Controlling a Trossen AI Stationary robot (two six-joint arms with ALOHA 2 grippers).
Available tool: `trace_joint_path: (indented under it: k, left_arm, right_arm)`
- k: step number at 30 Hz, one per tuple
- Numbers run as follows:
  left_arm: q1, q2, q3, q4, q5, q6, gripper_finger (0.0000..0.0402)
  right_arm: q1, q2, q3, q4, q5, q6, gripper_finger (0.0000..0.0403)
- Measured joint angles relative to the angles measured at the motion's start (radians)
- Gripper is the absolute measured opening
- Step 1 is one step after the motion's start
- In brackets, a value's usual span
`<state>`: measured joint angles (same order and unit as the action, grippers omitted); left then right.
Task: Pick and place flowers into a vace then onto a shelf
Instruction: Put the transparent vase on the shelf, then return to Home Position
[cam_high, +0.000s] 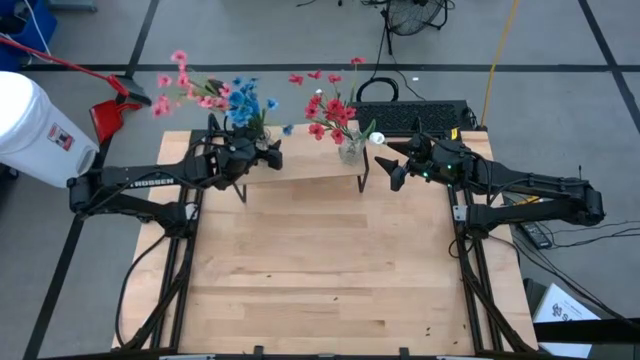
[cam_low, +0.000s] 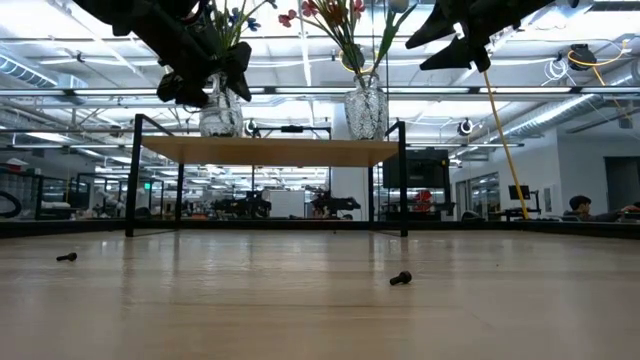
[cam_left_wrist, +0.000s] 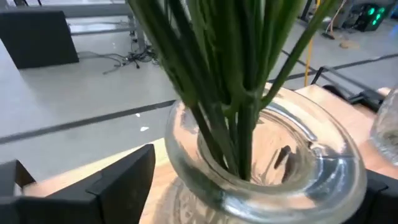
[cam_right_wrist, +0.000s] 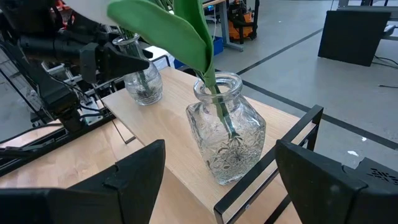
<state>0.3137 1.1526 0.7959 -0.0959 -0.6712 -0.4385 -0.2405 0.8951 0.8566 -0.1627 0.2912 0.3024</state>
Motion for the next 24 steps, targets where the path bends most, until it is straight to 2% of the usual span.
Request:
trace_joint_path:
  k: [14, 24]
  left_arm:
    - [-0.135, -0.11, 0.0, -0.016, 0.012, -0.047, 0.0388]
    - [-0.206, -0.142, 0.0, -0.037, -0.09, -0.022, 0.0388]
  right_arm:
    - [0.0, 0.0, 0.0, -0.001, 0.0, -0.004, 0.0293]
    - [0.0, 0.0, 0.0, -0.001, 0.024, -0.034, 0.0293]
